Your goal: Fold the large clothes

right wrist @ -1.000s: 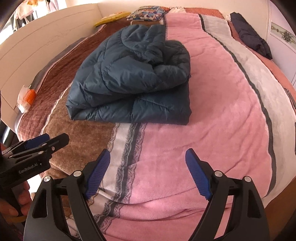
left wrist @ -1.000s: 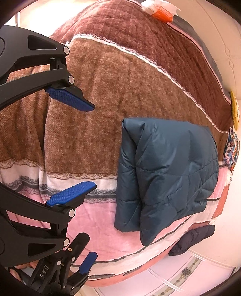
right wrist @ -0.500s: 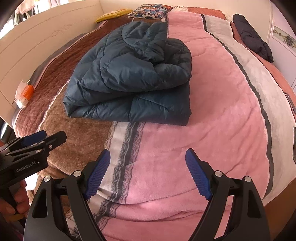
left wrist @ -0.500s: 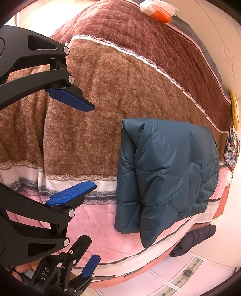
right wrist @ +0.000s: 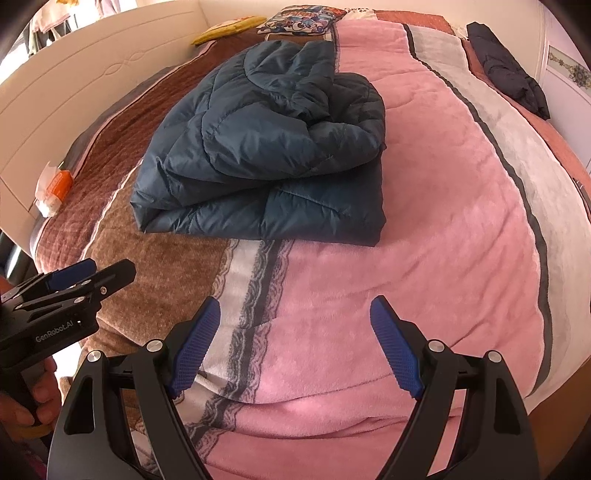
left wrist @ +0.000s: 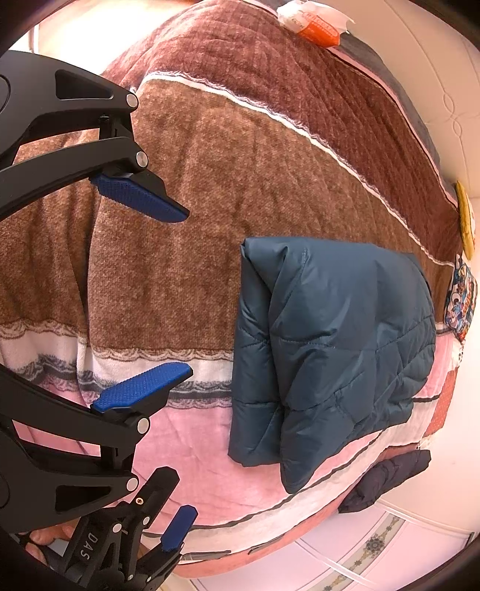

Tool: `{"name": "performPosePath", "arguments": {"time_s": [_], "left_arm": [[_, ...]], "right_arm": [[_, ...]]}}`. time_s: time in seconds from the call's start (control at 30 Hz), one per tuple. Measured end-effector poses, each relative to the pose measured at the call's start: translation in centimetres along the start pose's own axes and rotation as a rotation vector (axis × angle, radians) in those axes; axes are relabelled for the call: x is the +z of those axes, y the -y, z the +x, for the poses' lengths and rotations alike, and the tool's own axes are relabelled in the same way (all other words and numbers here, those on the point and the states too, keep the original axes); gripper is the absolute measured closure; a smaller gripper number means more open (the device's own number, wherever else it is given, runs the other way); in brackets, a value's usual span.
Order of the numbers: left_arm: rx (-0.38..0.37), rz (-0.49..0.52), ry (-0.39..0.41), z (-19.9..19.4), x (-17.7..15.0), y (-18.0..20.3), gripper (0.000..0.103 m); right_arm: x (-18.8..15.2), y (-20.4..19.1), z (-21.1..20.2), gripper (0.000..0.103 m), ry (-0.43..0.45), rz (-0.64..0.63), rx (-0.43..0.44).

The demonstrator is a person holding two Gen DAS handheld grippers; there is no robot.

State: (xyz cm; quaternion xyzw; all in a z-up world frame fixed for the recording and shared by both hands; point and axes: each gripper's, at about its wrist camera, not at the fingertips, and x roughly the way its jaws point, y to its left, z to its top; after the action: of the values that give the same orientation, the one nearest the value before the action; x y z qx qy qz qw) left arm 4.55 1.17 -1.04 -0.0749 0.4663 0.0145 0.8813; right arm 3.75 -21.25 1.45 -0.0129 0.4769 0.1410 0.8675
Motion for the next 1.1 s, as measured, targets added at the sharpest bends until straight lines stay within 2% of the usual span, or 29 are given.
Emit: {"name": "performPosePath", "arguments": {"time_s": [1.1], "left_arm": [[0.001,0.014,0.012,-1.0,-0.3,0.5,0.026]], "right_arm": [[-0.3,0.1,-0.7,0.022,0.017,-0.005,0.008]]}}
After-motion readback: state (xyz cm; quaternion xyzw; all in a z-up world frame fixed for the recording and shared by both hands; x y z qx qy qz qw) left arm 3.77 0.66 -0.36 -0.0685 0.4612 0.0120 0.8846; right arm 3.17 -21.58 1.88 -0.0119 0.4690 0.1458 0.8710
